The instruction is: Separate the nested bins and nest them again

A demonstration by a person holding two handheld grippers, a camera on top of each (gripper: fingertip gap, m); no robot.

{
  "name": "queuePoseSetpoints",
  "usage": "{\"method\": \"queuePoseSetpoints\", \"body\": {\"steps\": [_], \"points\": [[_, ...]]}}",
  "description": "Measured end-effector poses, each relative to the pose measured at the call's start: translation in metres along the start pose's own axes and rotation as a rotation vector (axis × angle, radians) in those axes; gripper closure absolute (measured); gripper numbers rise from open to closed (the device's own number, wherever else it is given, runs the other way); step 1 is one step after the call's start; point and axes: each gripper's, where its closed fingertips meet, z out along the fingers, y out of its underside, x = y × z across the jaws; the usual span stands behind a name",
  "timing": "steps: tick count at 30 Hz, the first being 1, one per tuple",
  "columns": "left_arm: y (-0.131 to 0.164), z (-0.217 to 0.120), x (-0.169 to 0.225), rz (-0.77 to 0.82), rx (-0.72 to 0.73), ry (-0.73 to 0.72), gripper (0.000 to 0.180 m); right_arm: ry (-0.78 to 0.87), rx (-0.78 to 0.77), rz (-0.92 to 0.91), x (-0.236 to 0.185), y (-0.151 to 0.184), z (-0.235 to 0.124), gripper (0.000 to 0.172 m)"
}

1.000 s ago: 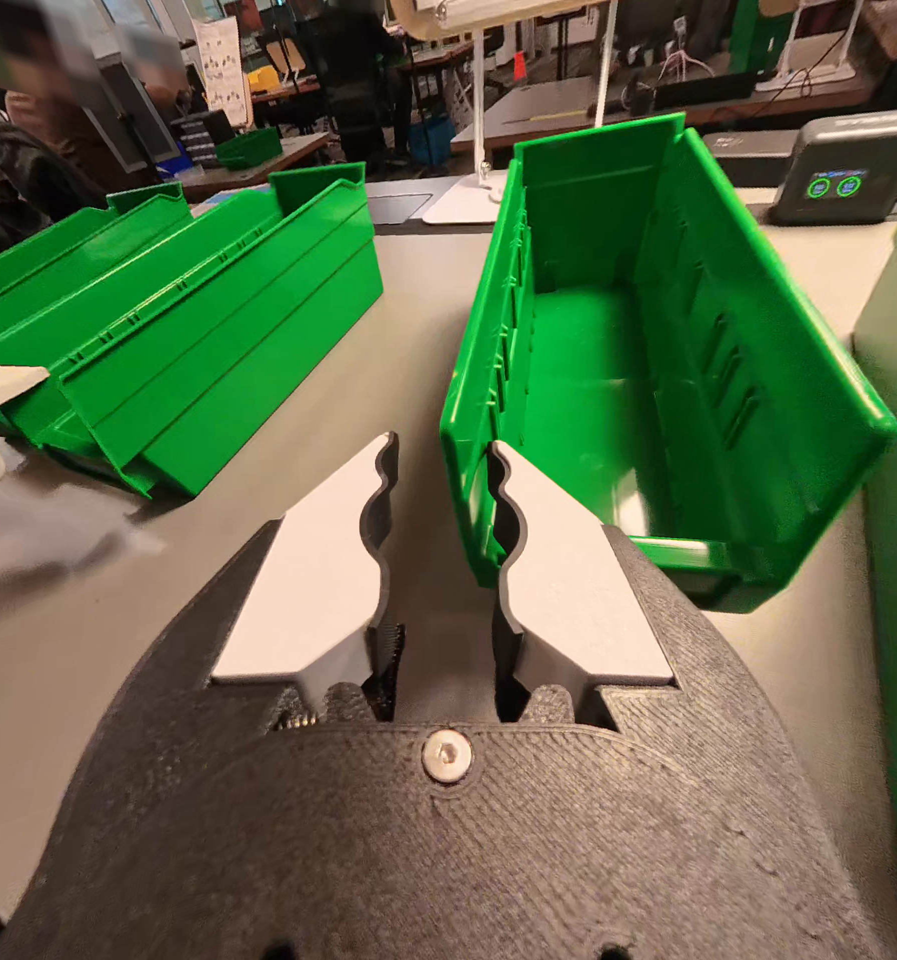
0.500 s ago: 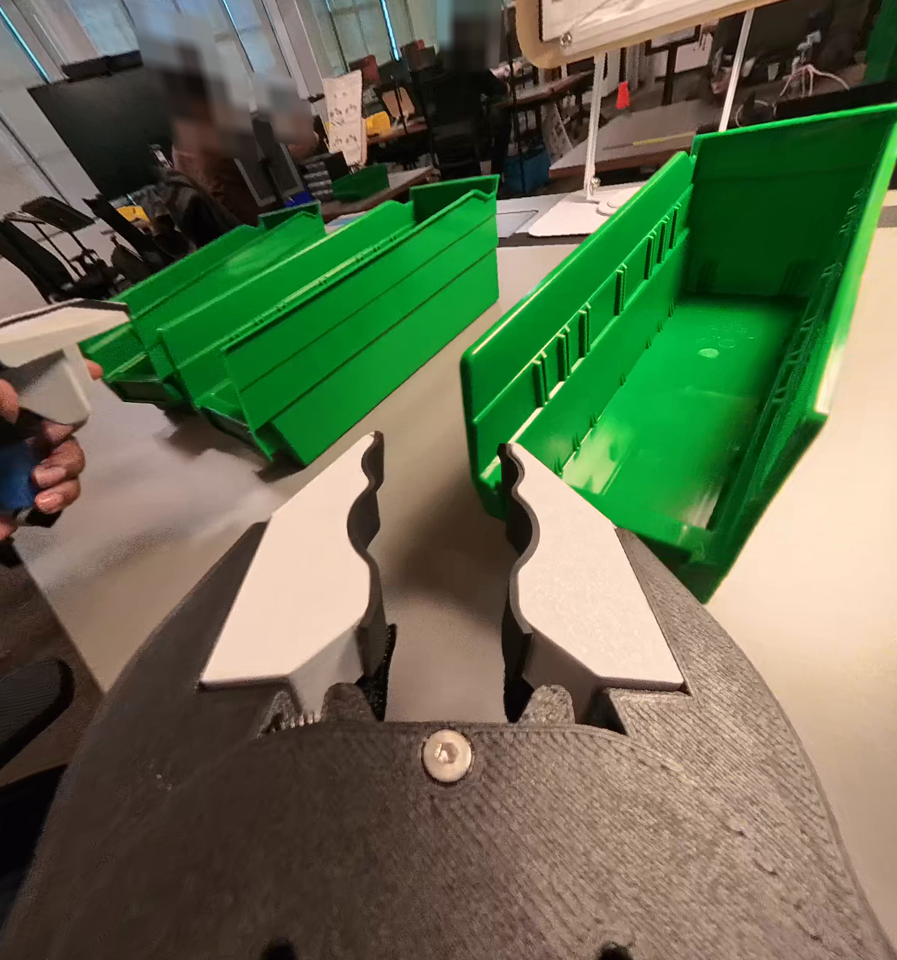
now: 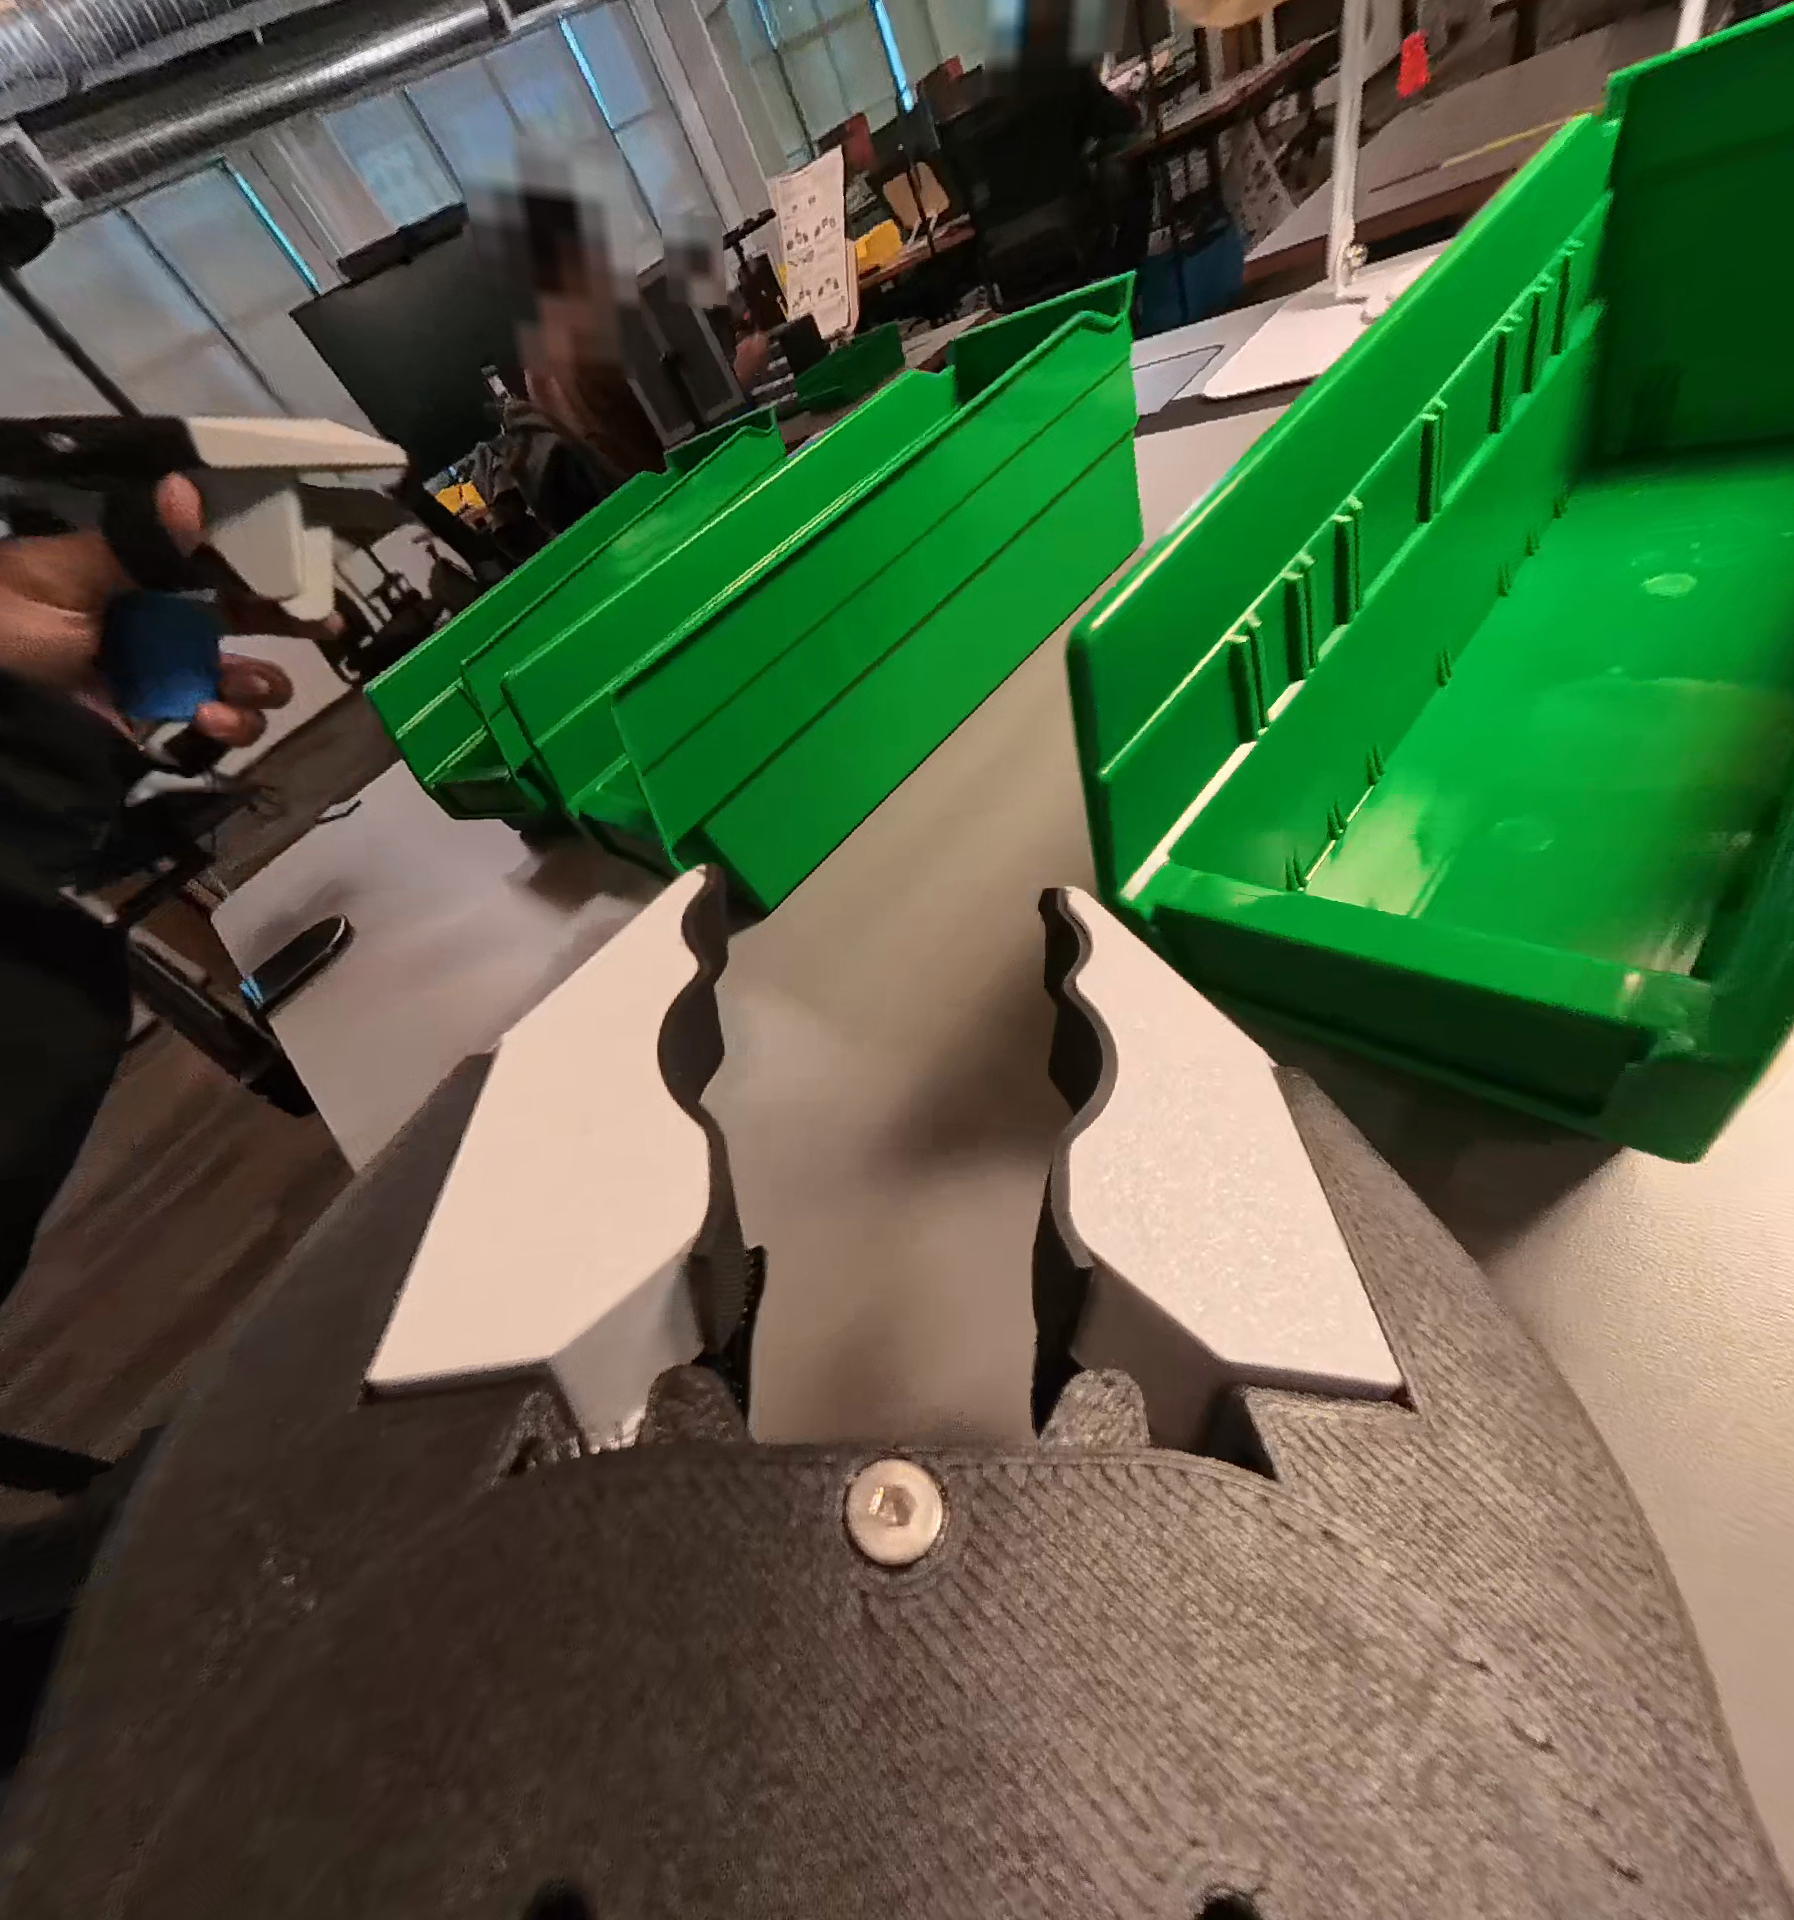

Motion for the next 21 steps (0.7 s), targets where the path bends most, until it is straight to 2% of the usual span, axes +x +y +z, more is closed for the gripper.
{"method": "queuePoseSetpoints", "body": {"steps": [4,8,13,21], "points": [[-0.014,0.037,-0.038,-0.012,-0.163,-0.084,0.052,0.014,0.017,0.045,0.007,-0.003,0.0,0.108],[-0.011,0.061,-0.066,0.082,-0.32,-0.219,0.045,0.025,0.06,0.054,0.008,-0.007,-0.007,0.108],[0.007,0.083,-0.063,0.059,-0.451,-0.173,0.048,0.0,0.064,0.087,0.007,-0.006,-0.01,0.108],[0.022,0.086,-0.075,0.1,-0.548,-0.249,0.047,-0.023,0.051,0.111,0.007,-0.005,-0.01,0.108]]}}
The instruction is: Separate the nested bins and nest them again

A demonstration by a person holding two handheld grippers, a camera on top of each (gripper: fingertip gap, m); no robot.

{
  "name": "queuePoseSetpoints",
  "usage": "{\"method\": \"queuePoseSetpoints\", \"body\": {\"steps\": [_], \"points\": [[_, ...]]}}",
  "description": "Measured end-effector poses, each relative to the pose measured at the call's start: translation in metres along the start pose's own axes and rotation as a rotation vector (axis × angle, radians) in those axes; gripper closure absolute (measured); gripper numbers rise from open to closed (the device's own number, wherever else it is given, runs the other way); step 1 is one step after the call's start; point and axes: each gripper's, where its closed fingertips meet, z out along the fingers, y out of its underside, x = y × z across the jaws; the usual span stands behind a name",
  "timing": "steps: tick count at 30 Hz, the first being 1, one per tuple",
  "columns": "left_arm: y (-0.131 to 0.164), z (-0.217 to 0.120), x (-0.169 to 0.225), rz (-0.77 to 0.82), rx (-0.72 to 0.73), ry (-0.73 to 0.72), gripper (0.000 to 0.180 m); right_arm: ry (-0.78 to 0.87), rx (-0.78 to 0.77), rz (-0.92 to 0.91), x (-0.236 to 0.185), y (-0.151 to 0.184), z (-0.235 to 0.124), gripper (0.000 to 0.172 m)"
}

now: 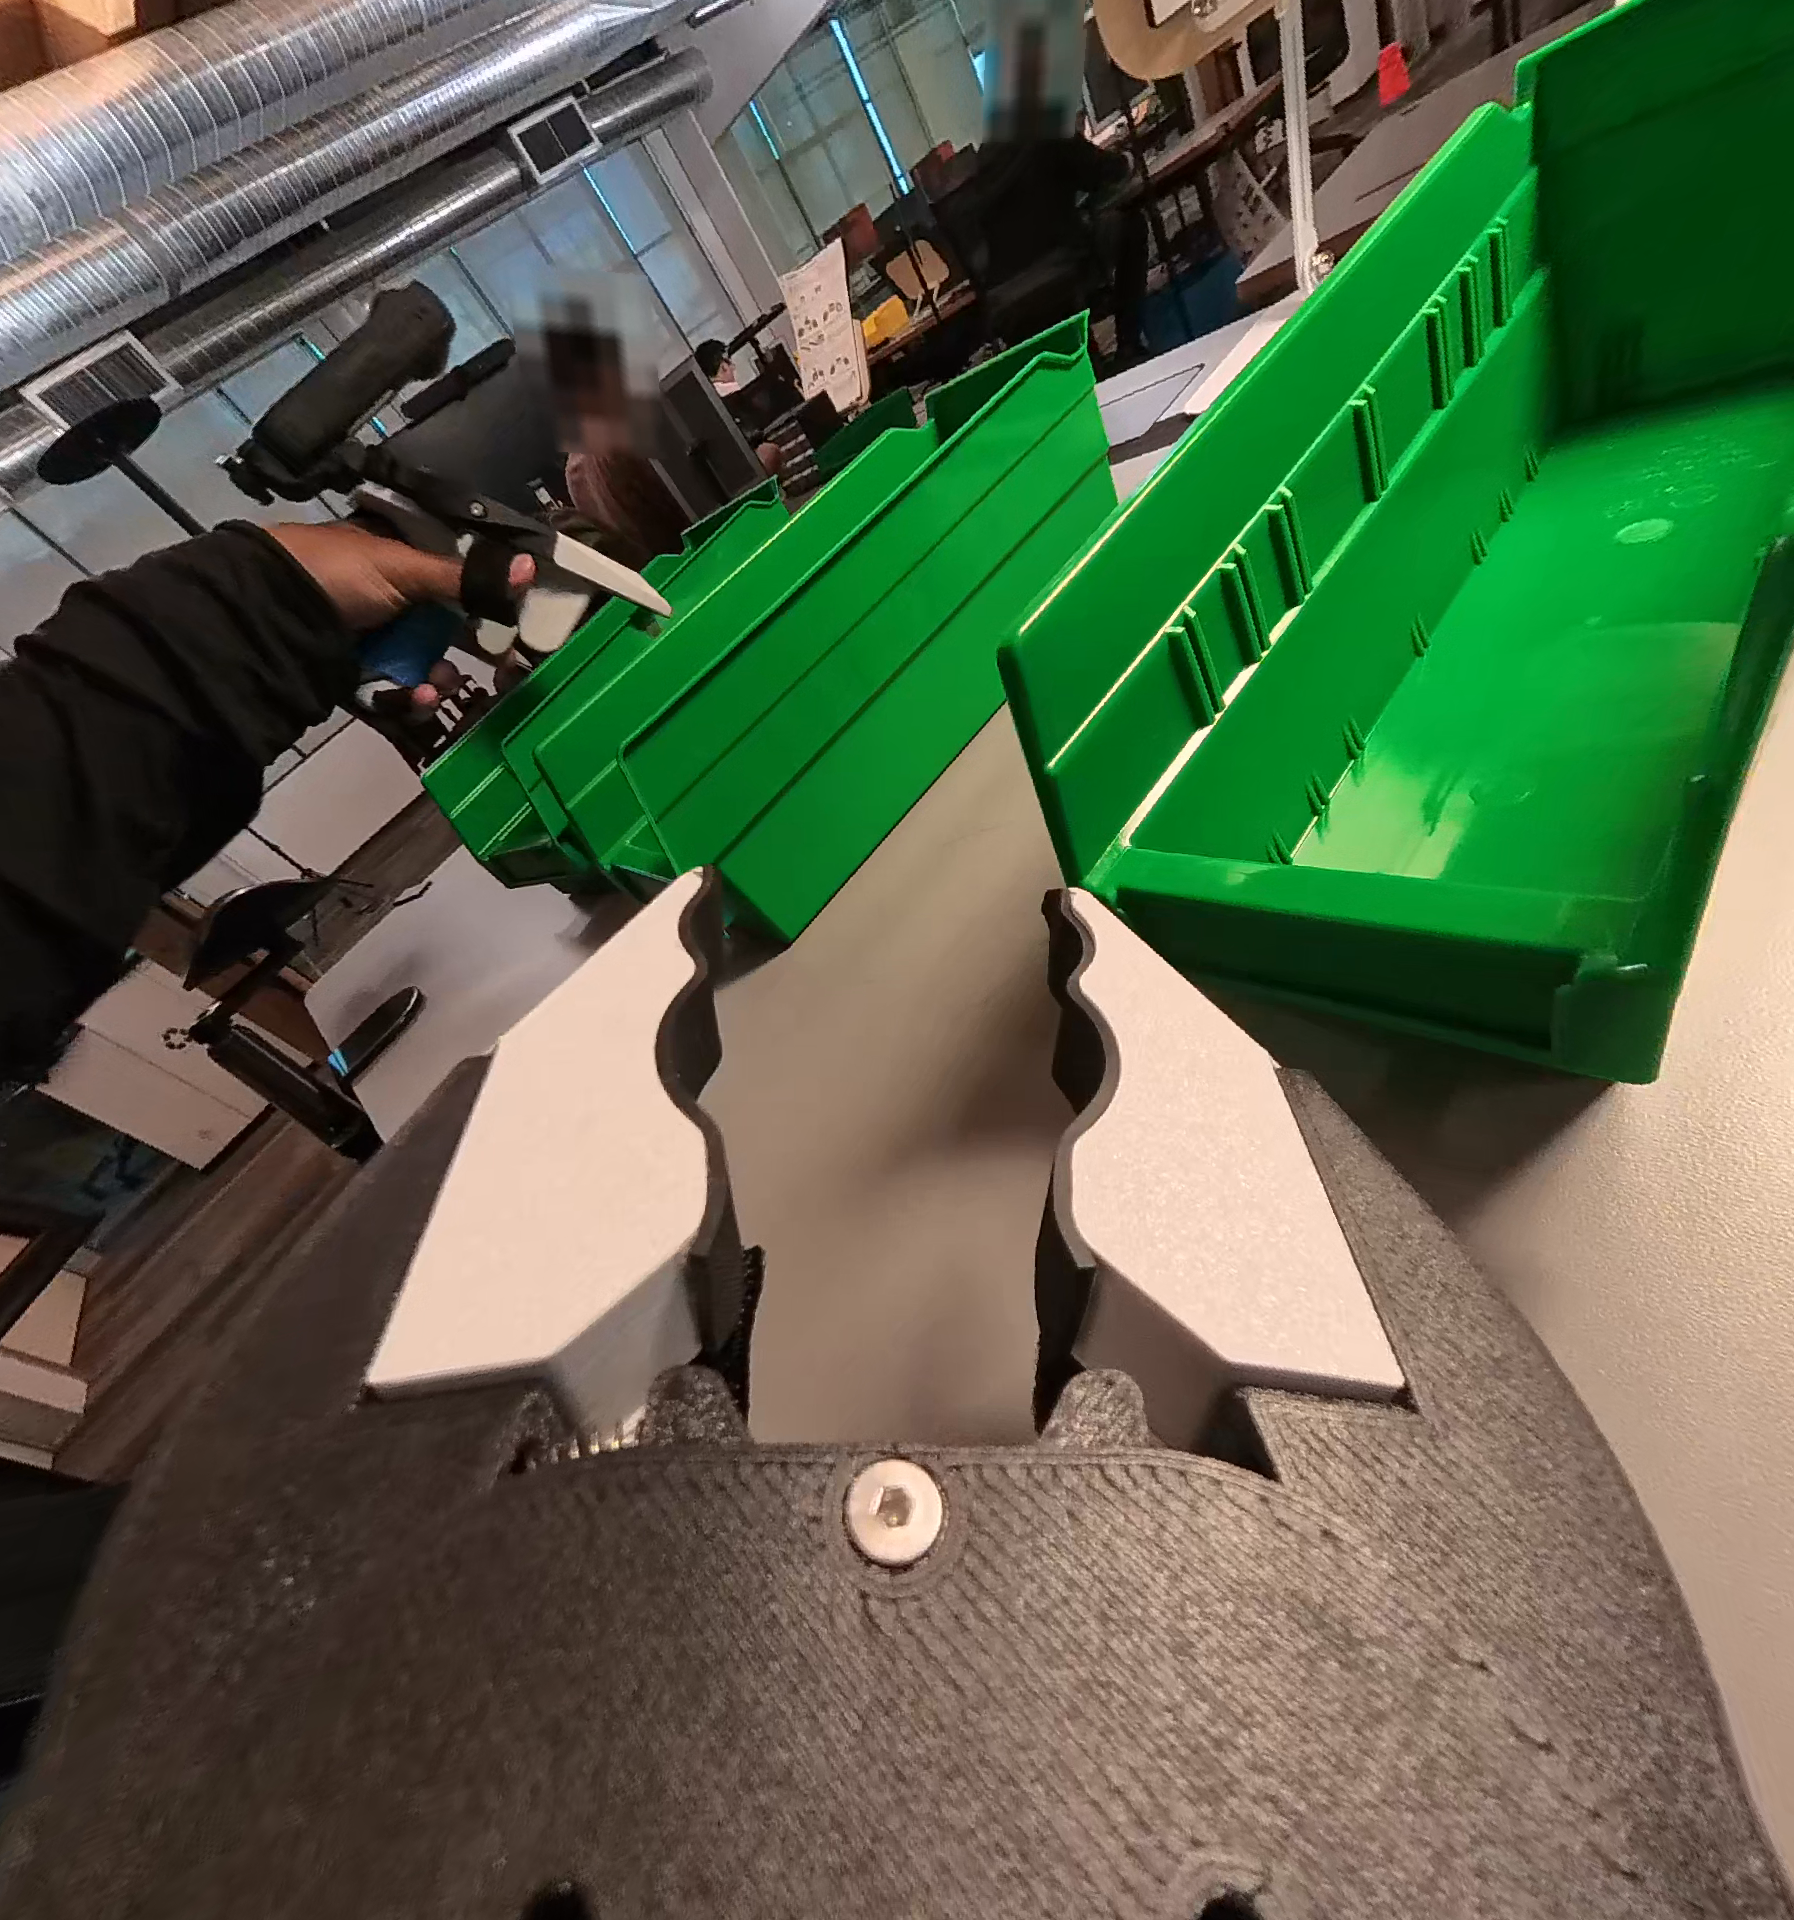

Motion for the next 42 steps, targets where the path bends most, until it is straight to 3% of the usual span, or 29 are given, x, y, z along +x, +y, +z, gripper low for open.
{"method": "queuePoseSetpoints", "body": {"steps": [13,19,22,26,30,35,38,42], "points": [[0.001,0.0,-0.003,0.071,-0.041,-0.038,0.076,-0.026,-0.011,0.026,-0.001,0.001,0.0,0.108],[-0.024,-0.031,0.006,0.059,0.047,-0.006,0.079,-0.04,-0.026,0.043,-0.001,0.002,0.001,0.108],[-0.047,-0.067,0.031,0.082,0.115,0.054,0.079,-0.046,-0.034,0.054,-0.001,0.003,0.002,0.108],[-0.077,-0.119,0.093,0.148,0.188,0.196,0.079,-0.054,-0.045,0.068,0.0,0.004,0.003,0.108],[-0.084,-0.142,0.164,0.17,0.166,0.392,0.079,-0.059,-0.052,0.075,0.0,0.005,0.004,0.108],[-0.07,-0.114,0.207,0.154,0.082,0.444,0.079,-0.062,-0.051,0.075,-0.001,0.005,0.003,0.108],[-0.06,-0.084,0.208,0.124,0.053,0.409,0.079,-0.067,-0.046,0.077,-0.001,0.004,0.003,0.108],[-0.064,-0.077,0.205,0.13,0.072,0.366,0.079,-0.072,-0.04,0.077,-0.002,0.003,0.001,0.108]]}}
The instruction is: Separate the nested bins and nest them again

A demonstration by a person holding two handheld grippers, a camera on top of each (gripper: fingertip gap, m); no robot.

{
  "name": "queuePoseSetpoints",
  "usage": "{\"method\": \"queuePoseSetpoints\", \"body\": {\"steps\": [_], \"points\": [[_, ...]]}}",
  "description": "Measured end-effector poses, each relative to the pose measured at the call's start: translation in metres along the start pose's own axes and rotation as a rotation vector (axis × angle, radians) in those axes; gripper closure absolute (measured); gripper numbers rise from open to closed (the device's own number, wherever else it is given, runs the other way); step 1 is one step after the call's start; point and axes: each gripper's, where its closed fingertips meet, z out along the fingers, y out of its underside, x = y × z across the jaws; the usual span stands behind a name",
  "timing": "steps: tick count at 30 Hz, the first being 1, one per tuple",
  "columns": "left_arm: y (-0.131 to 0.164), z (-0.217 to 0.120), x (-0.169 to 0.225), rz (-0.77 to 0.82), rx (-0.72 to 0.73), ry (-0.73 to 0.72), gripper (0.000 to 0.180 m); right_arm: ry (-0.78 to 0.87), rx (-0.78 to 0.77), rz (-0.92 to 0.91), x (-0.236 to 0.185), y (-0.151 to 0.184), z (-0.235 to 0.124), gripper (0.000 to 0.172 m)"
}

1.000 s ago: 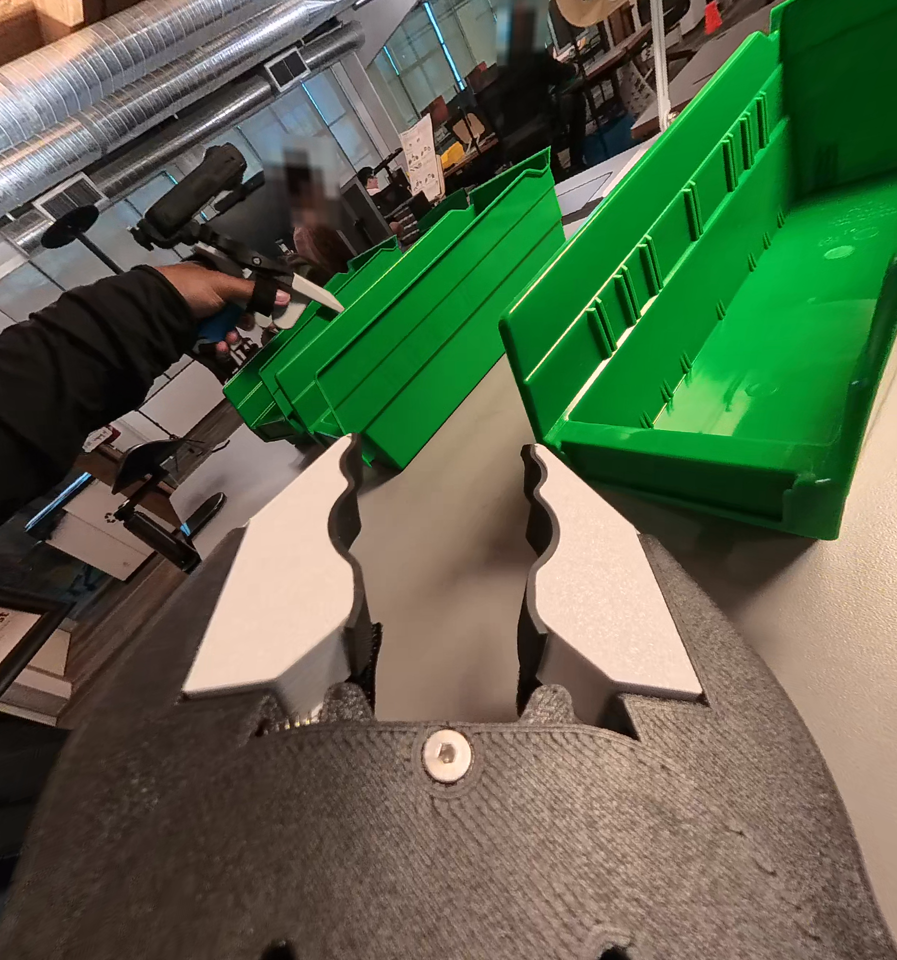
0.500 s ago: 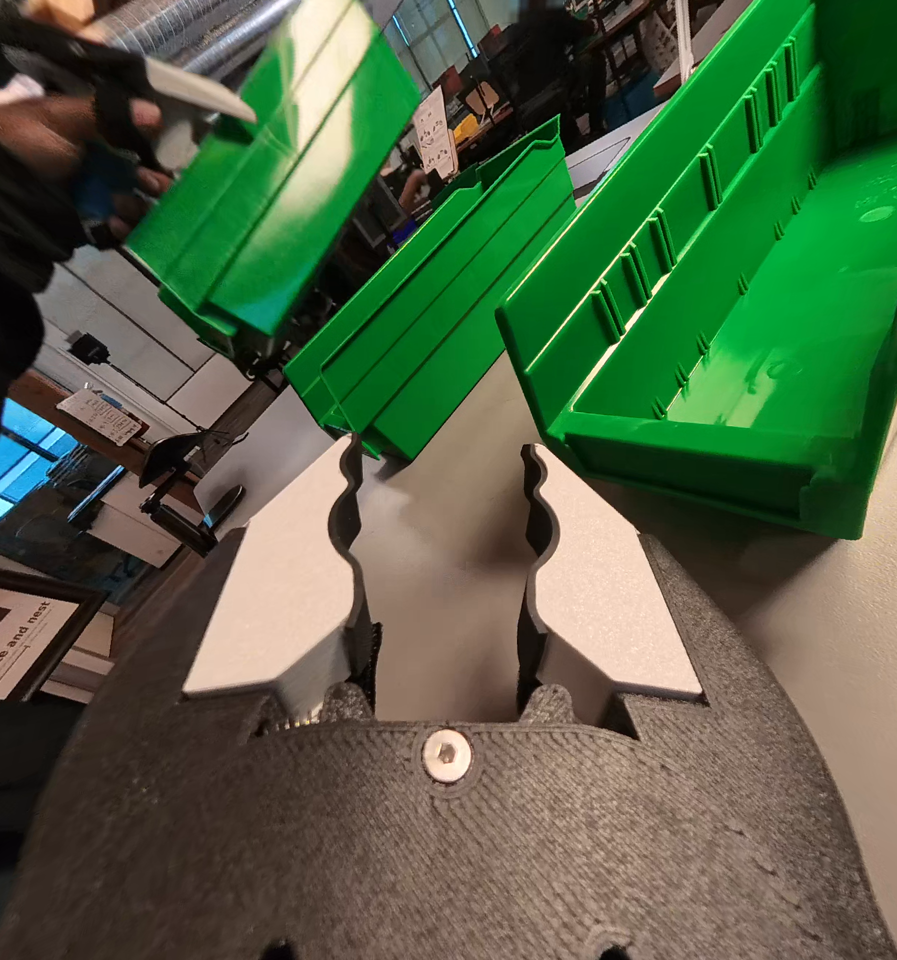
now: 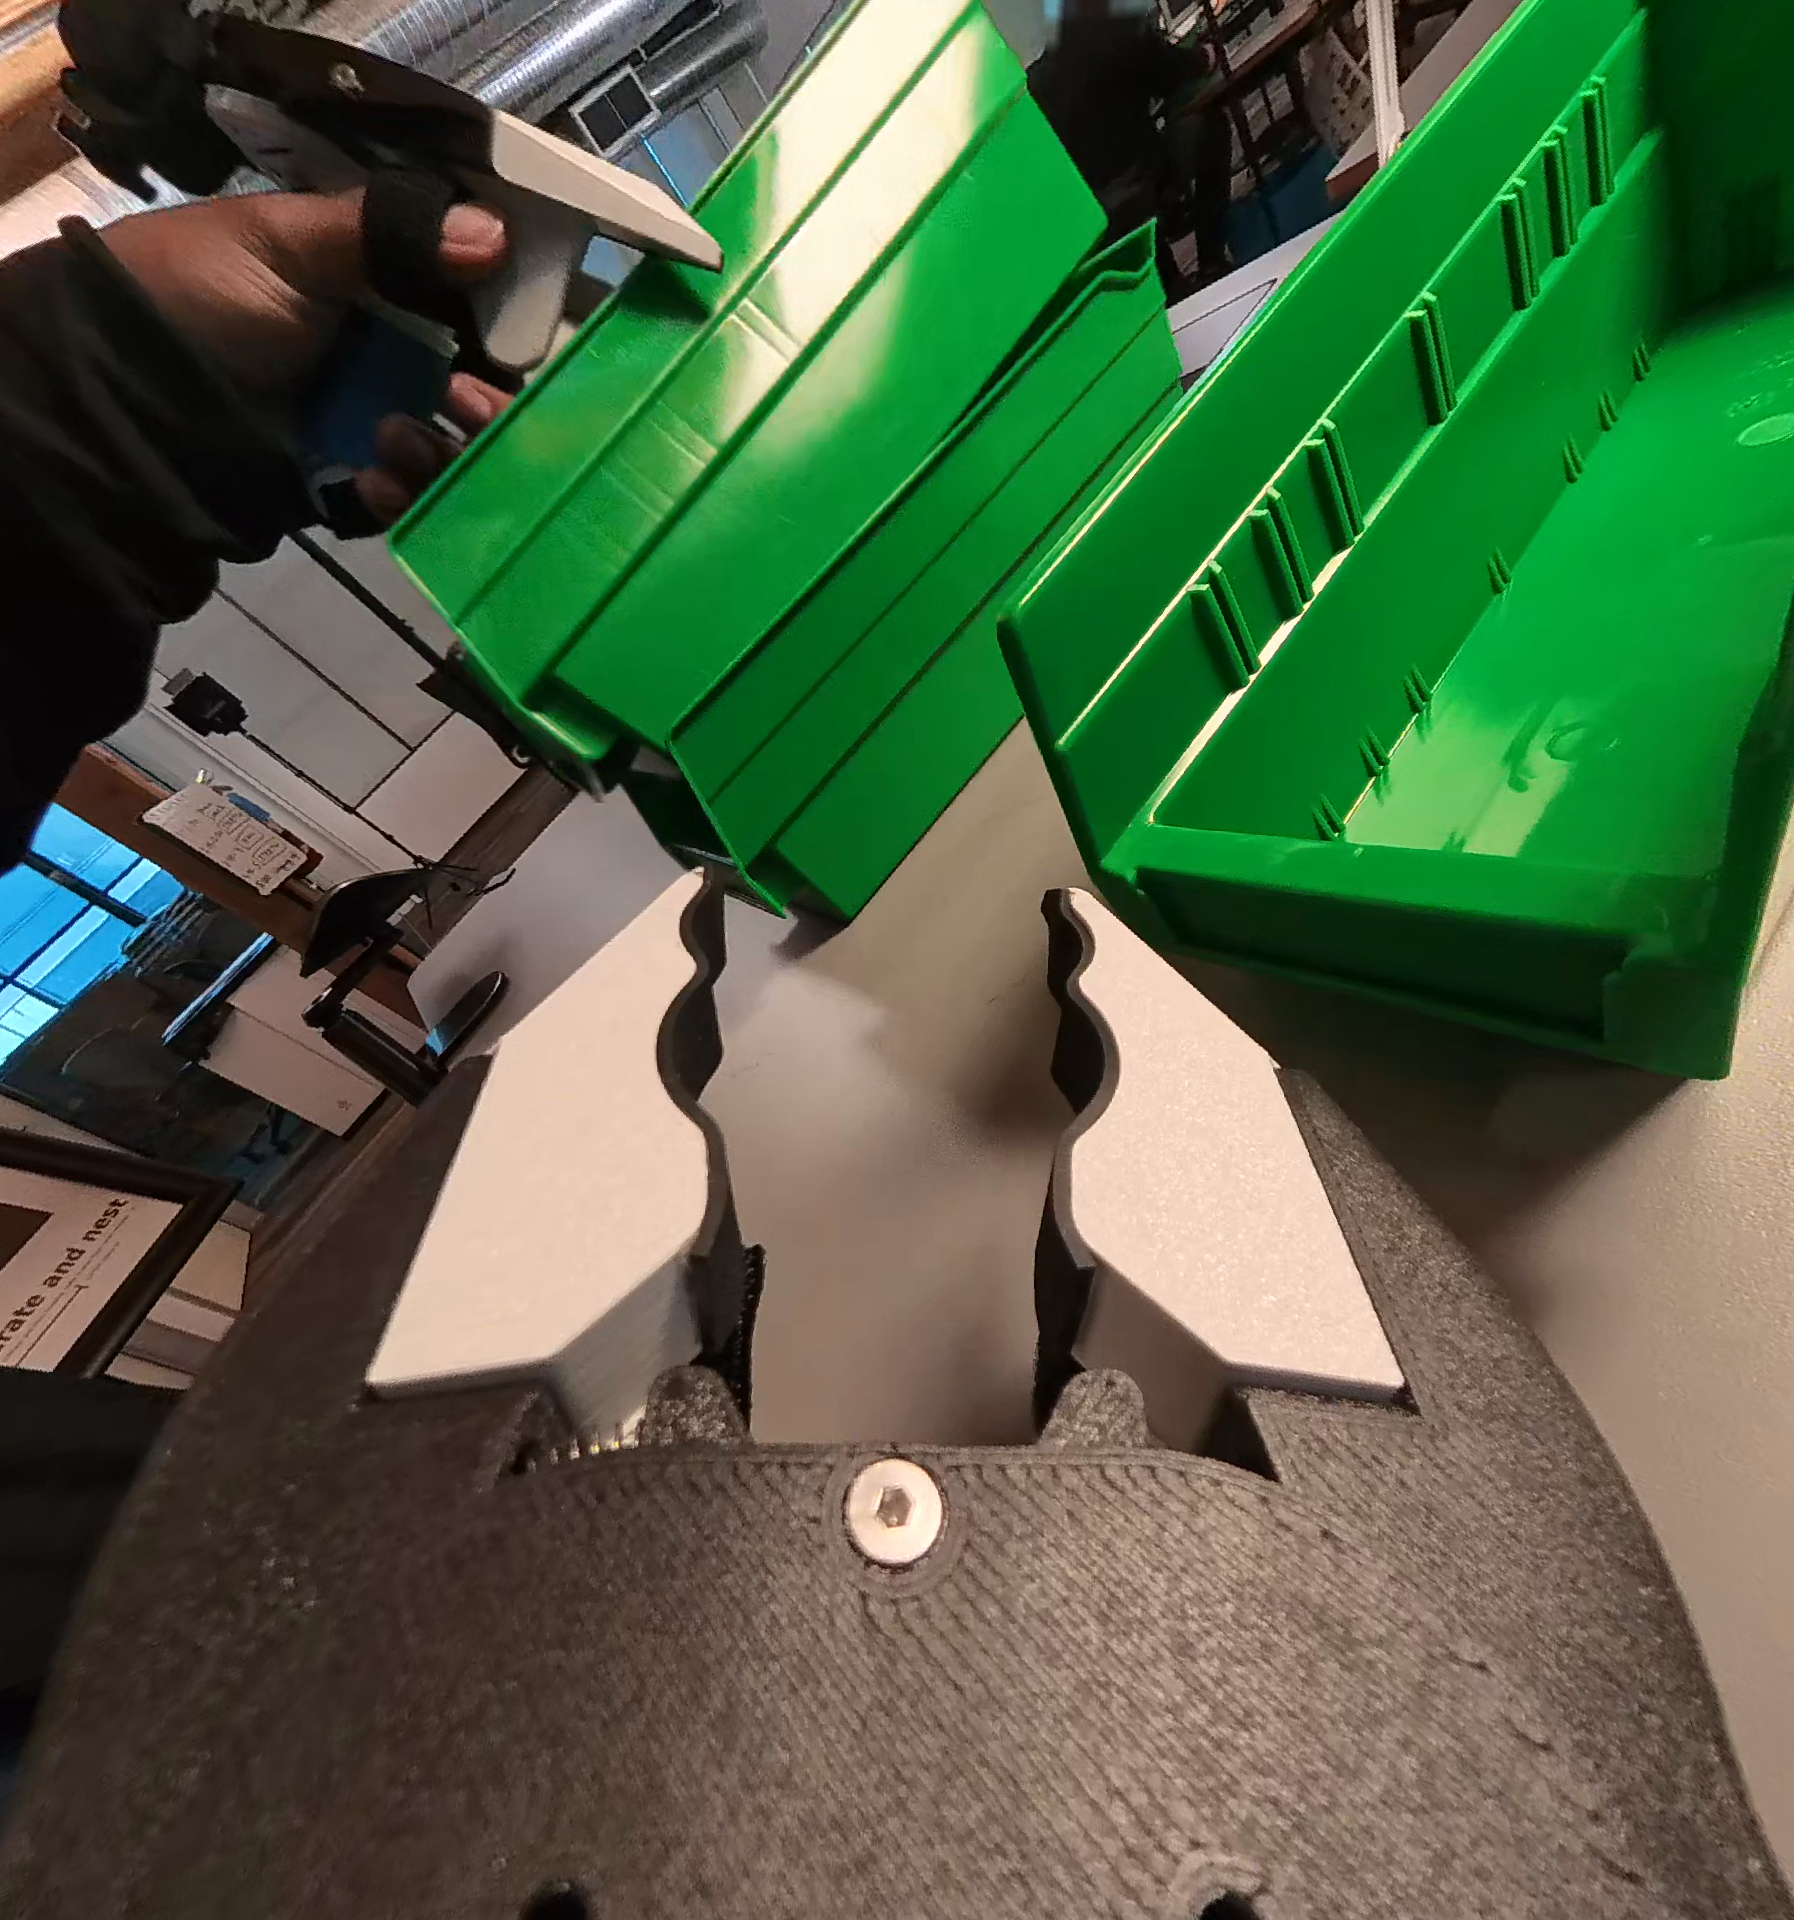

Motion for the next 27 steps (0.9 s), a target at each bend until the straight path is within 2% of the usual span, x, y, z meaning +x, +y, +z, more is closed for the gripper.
{"method": "queuePoseSetpoints", "body": {"steps": [5,13,19,22,24,27], "points": [[-0.003,0.002,-0.003,0.016,-0.009,-0.036,0.077,0.002,-0.003,0.002,0.0,0.0,0.0,0.108],[0.014,0.037,-0.002,0.047,-0.045,-0.102,0.069,0.004,-0.006,-0.001,0.0,0.001,0.001,0.108],[-0.008,0.015,0.006,0.092,0.045,-0.13,0.07,0.001,-0.003,-0.003,0.0,0.001,0.0,0.108],[-0.017,0.004,0.029,0.135,0.08,-0.097,0.07,-0.001,-0.004,-0.003,-0.001,0.001,0.0,0.108],[-0.014,0.001,0.04,0.207,0.063,-0.109,0.071,-0.002,-0.002,-0.003,-0.001,0.001,0.0,0.108],[0.006,0.004,0.038,0.265,-0.001,-0.139,0.072,-0.009,-0.005,0.002,-0.001,0.001,-0.001,0.108]]}}
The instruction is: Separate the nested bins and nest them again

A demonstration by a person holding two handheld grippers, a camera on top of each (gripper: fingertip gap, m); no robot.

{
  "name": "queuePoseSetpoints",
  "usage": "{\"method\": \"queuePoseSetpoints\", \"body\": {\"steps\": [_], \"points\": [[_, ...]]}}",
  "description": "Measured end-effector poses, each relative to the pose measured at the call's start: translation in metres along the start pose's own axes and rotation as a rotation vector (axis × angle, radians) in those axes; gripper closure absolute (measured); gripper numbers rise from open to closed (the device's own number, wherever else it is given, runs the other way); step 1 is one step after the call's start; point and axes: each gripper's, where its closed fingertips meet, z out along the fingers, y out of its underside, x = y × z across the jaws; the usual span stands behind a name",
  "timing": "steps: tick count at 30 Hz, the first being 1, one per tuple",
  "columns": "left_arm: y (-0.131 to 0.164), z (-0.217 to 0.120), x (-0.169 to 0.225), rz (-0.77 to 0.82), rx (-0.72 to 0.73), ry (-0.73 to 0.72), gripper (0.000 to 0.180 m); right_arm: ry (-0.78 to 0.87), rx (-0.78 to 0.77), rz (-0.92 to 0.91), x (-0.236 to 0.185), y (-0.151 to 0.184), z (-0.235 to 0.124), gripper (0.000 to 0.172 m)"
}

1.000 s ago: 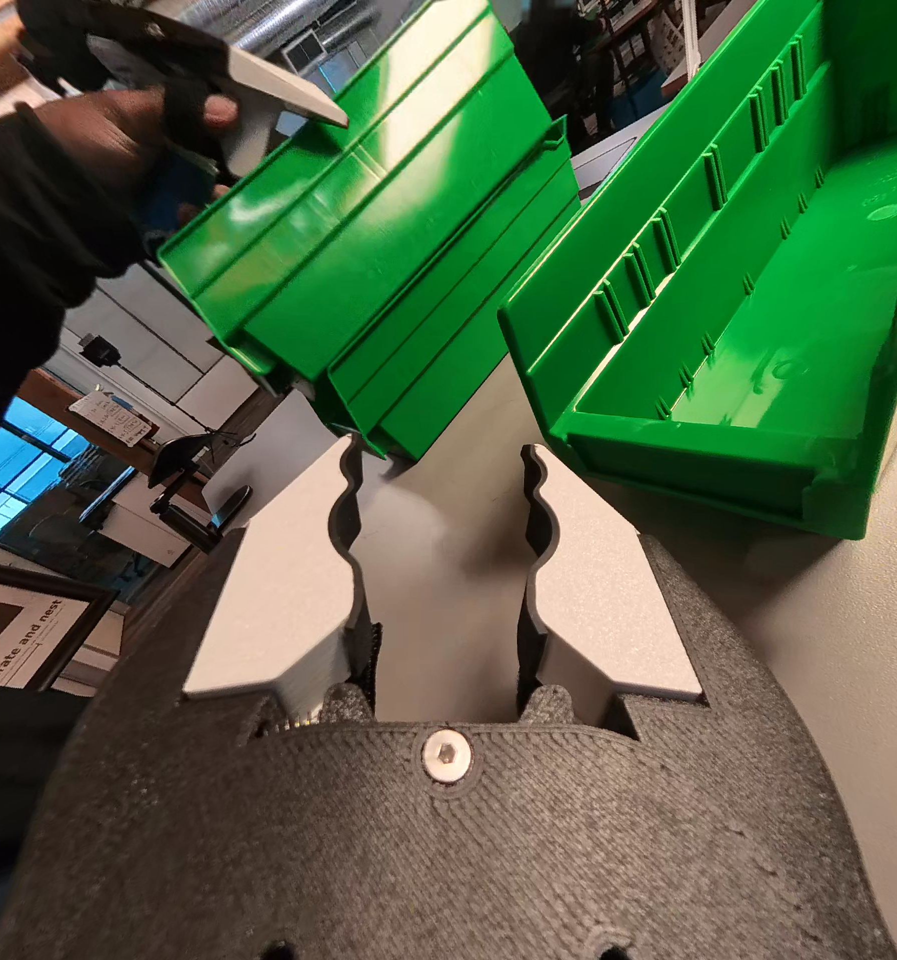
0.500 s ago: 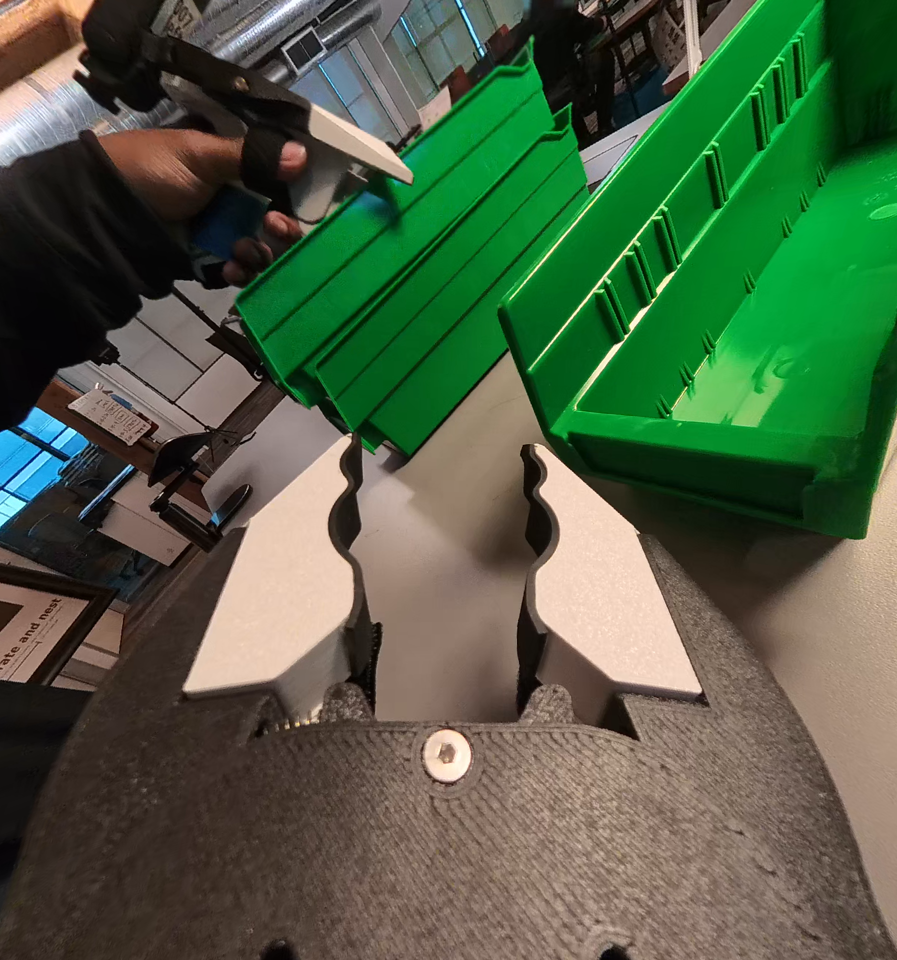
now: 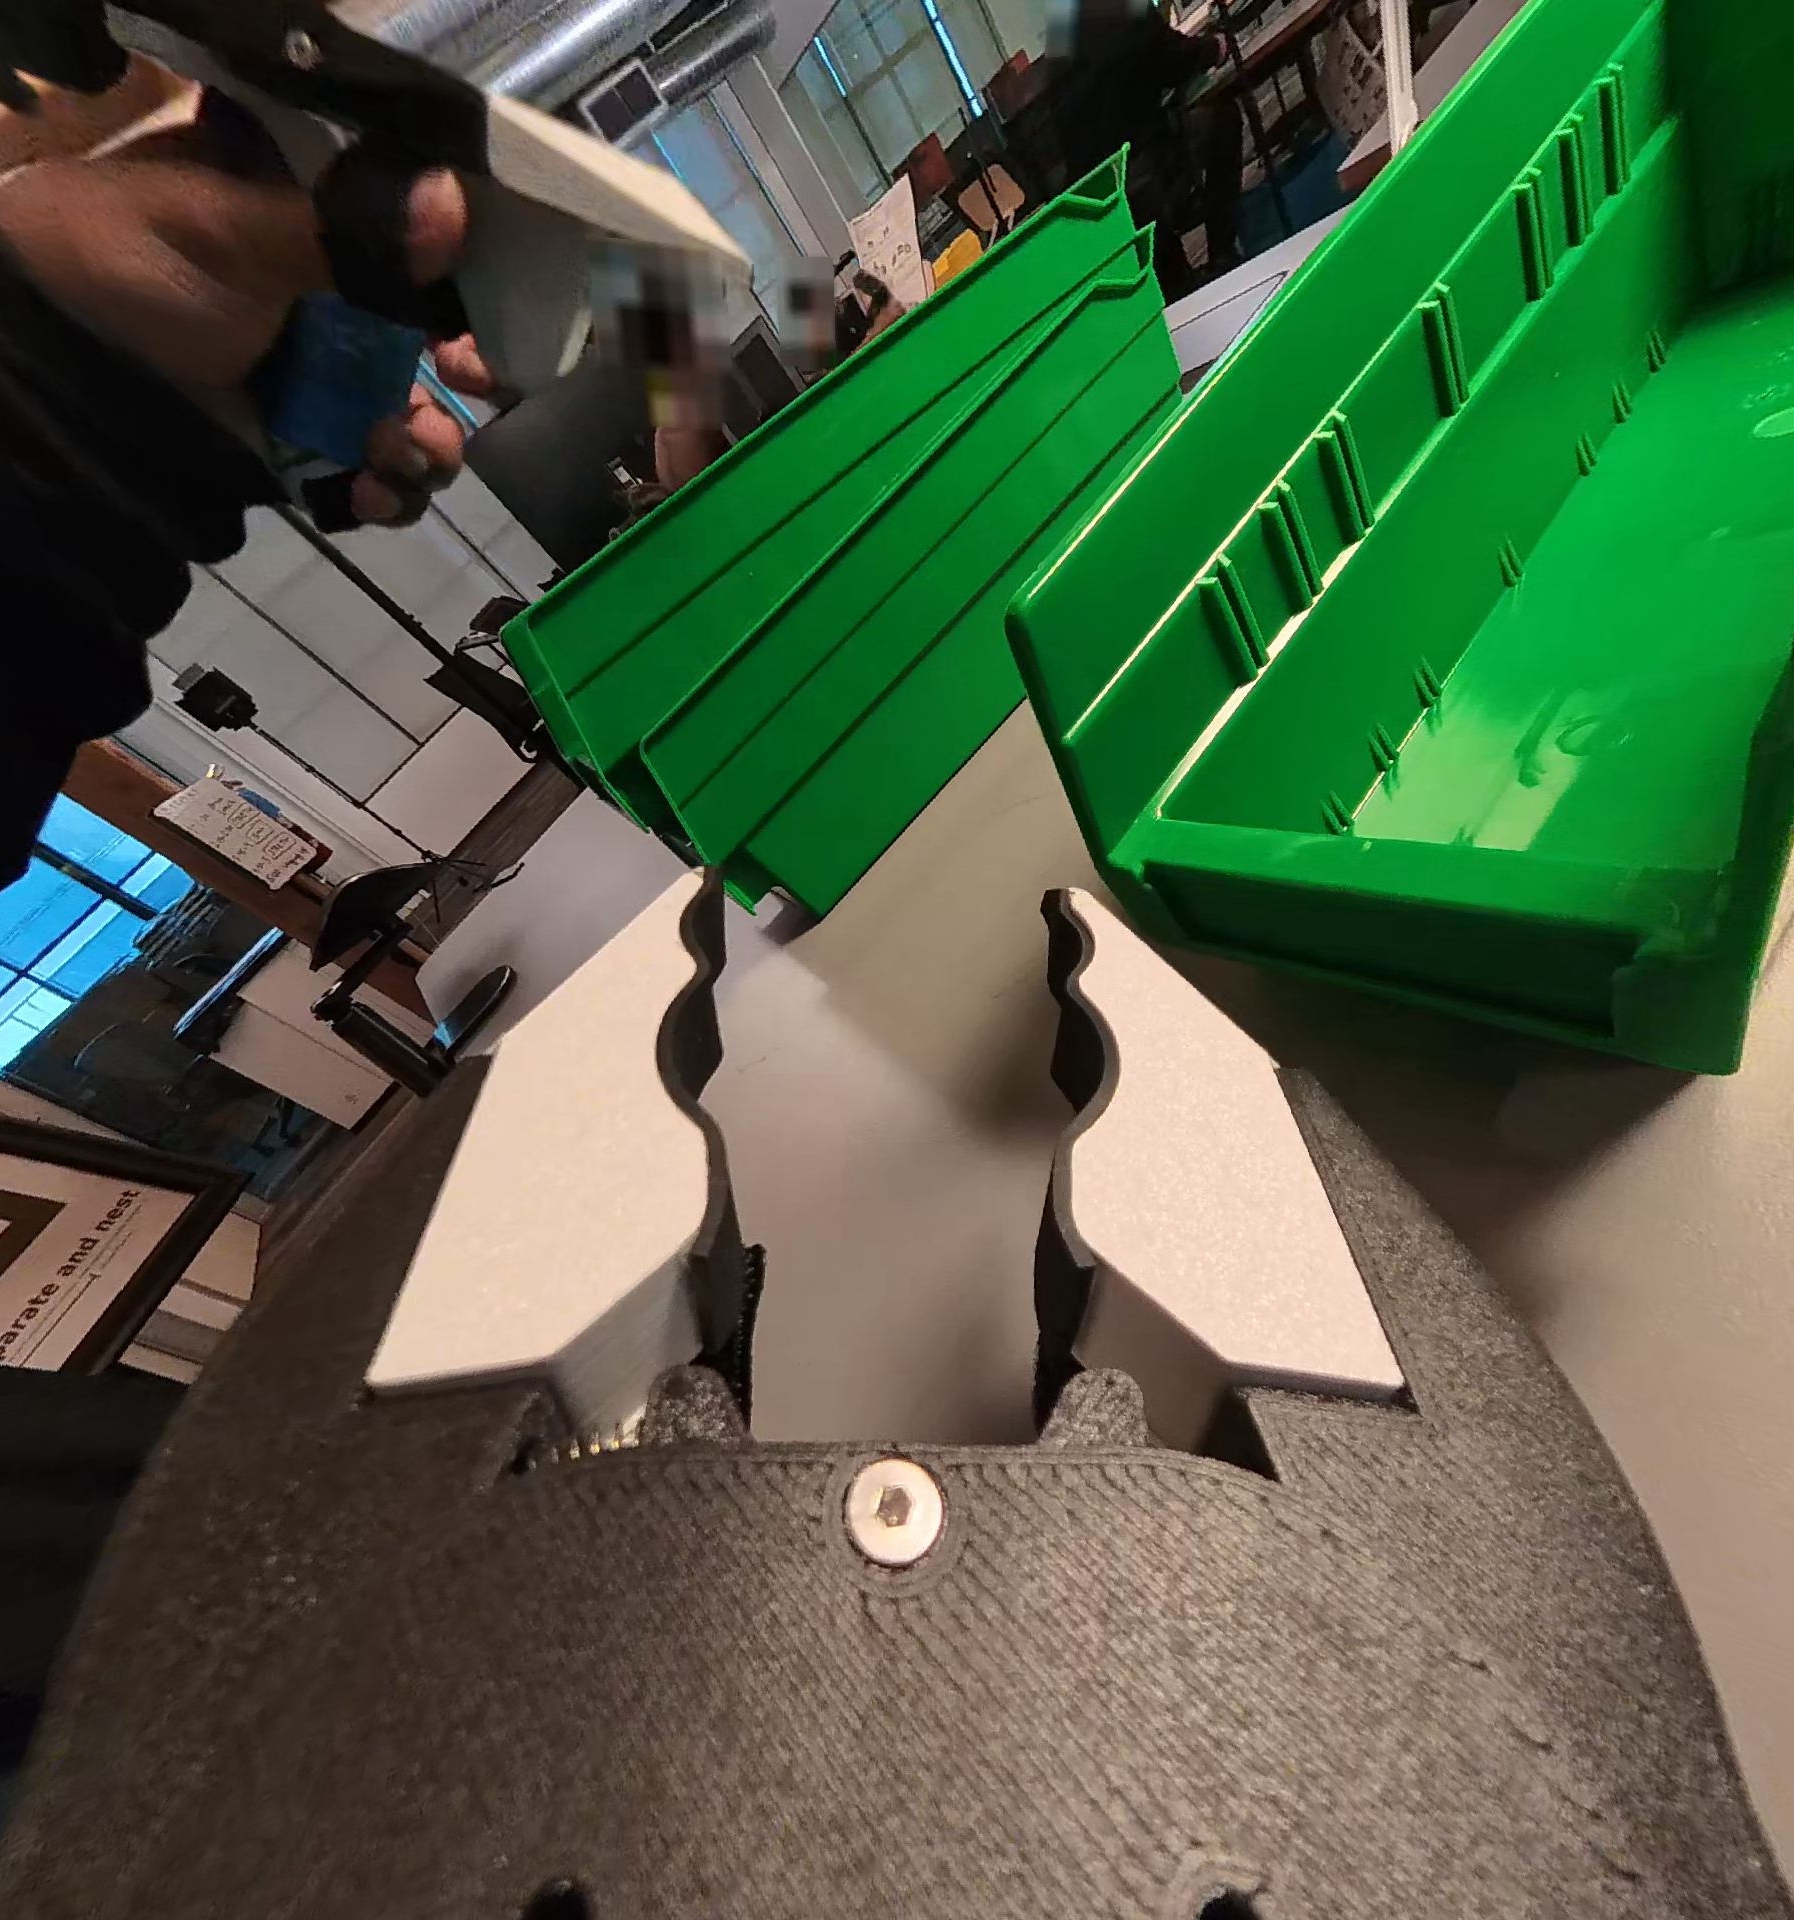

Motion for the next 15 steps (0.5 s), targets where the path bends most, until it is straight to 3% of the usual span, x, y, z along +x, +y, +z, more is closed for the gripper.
{"method": "queuePoseSetpoints", "body": {"steps": [4,9,12,15], "points": [[0.017,0.006,-0.01,-0.028,-0.049,-0.005,0.066,-0.004,0.004,-0.001,-0.001,0.0,-0.001,0.108],[0.008,0.011,-0.002,-0.066,-0.028,0.042,0.063,-0.004,0.006,-0.005,-0.001,-0.001,-0.001,0.108],[-0.012,0.016,0.026,-0.041,-0.005,0.092,0.06,-0.003,-0.002,-0.001,0.0,0.0,0.0,0.108],[-0.036,0.022,0.079,-0.039,0.019,0.214,0.058,-0.004,-0.005,0.003,0.0,0.0,0.0,0.108]]}}
